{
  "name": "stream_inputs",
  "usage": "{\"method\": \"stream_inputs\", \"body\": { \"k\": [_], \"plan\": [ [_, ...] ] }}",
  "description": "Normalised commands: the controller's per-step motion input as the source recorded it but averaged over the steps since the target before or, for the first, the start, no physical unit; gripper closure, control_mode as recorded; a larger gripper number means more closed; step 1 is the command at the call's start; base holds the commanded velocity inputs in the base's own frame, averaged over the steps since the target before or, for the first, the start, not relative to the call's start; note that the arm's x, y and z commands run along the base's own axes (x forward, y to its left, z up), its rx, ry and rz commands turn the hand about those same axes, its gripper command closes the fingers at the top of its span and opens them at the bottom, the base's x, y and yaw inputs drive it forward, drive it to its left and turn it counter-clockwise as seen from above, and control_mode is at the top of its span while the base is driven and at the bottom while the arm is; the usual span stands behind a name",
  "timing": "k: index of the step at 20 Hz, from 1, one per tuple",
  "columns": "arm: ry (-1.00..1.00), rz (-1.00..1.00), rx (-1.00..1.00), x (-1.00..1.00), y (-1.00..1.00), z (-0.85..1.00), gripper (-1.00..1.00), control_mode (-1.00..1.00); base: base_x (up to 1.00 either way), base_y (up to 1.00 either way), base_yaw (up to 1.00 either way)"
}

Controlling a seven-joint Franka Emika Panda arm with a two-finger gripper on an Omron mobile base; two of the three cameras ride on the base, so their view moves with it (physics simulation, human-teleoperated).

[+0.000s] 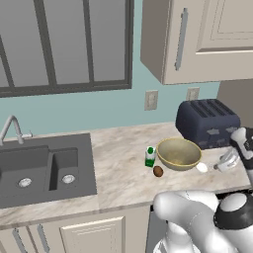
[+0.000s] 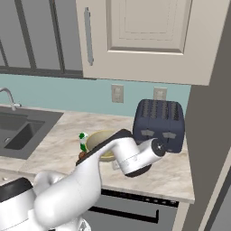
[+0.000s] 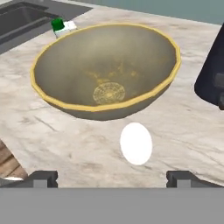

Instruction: Gather the eggs and milk located in the vicinity of the sink area and place them right next to the bowl.

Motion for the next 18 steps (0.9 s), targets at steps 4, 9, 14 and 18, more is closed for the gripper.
{"method": "stream_inputs", "body": {
  "k": [4, 9, 14, 18],
  "plan": [
    [0.13, 0.00, 0.00, -0.55, 0.12, 0.57, -1.00, -1.00, 0.00, 0.00, 0.00],
    [0.25, -0.06, -0.08, -0.22, 0.44, 0.52, -1.00, -1.00, 0.00, 0.00, 0.00],
    [0.18, -0.24, -0.12, -0.02, 0.64, -0.03, -1.00, -1.00, 0.00, 0.00, 0.00],
    [0.06, -0.36, -0.11, 0.01, 1.00, -0.26, -1.00, -1.00, 0.00, 0.00, 0.00]
  ]
}}
